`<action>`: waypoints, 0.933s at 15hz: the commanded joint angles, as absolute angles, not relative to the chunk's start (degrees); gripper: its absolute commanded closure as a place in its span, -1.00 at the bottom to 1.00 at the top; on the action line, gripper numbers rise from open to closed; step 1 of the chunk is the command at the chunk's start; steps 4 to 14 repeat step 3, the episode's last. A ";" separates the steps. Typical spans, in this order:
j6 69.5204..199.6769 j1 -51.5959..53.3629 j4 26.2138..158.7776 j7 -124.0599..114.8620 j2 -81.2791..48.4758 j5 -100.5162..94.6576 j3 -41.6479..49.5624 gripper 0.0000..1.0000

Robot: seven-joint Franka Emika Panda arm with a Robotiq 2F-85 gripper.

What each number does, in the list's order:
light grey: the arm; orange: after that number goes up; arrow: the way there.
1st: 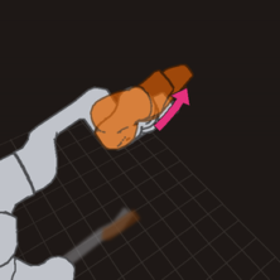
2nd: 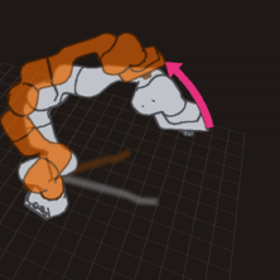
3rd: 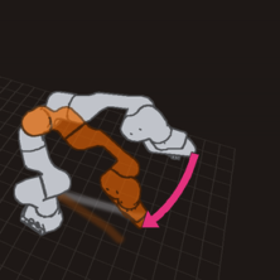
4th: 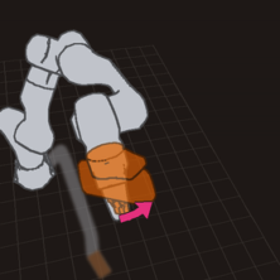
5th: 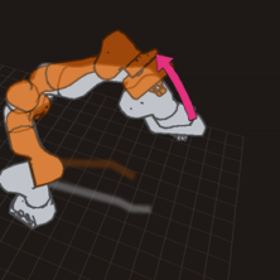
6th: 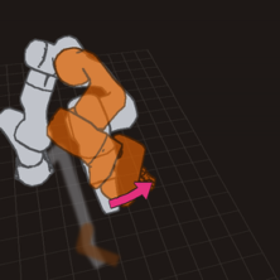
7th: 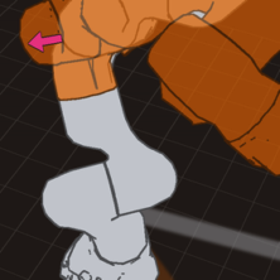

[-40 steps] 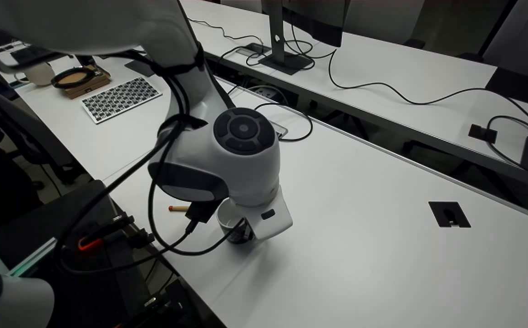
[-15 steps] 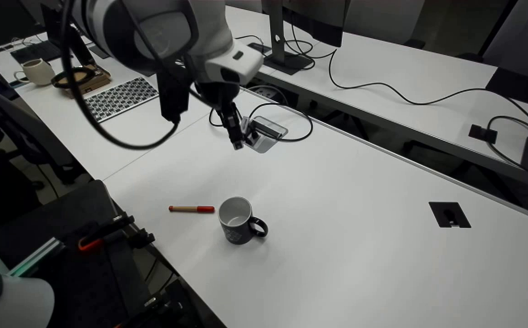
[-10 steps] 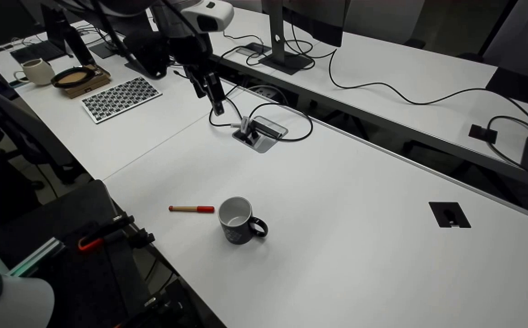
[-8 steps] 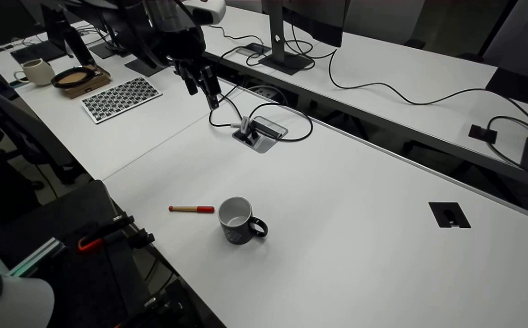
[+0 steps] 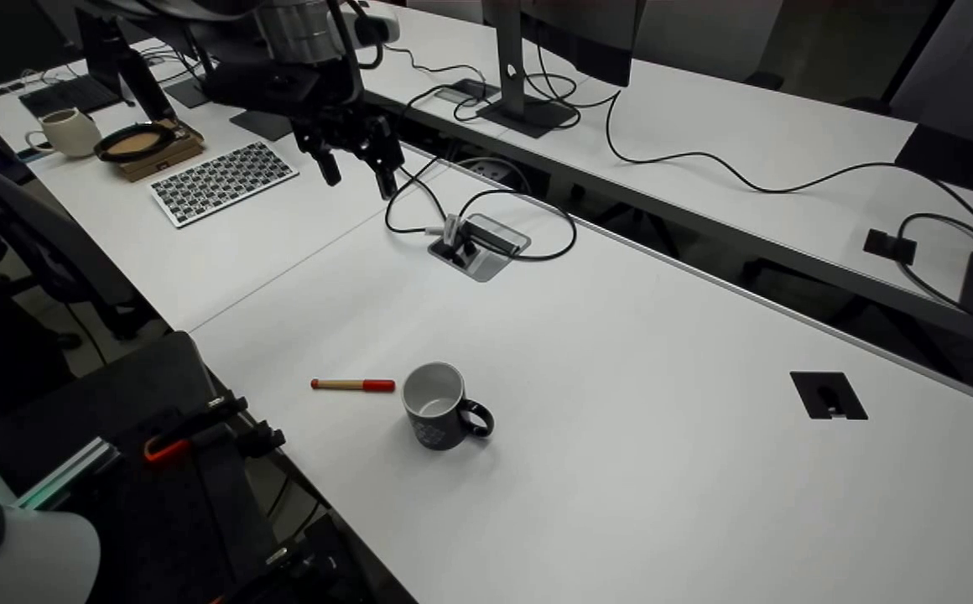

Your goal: Move the mug slightly to the right

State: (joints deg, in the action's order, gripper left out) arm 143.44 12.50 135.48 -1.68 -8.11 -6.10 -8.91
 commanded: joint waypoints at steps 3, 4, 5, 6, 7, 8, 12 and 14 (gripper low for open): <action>143.25 12.04 135.28 -0.89 -8.21 -6.33 -9.37 -1.00; 143.25 12.04 135.28 -0.89 -8.21 -6.33 -9.37 -1.00; 143.25 12.04 135.28 -0.89 -8.21 -6.33 -9.37 -1.00; 143.25 12.04 135.28 -0.89 -8.21 -6.33 -9.37 -1.00; 143.25 12.04 135.28 -0.89 -8.21 -6.33 -9.37 -1.00; 143.25 12.04 135.28 -0.89 -8.21 -6.33 -9.37 -1.00; 143.25 12.04 135.28 -0.89 -8.21 -6.33 -9.37 -1.00; 143.25 12.04 135.28 -0.89 -8.21 -6.33 -9.37 -1.00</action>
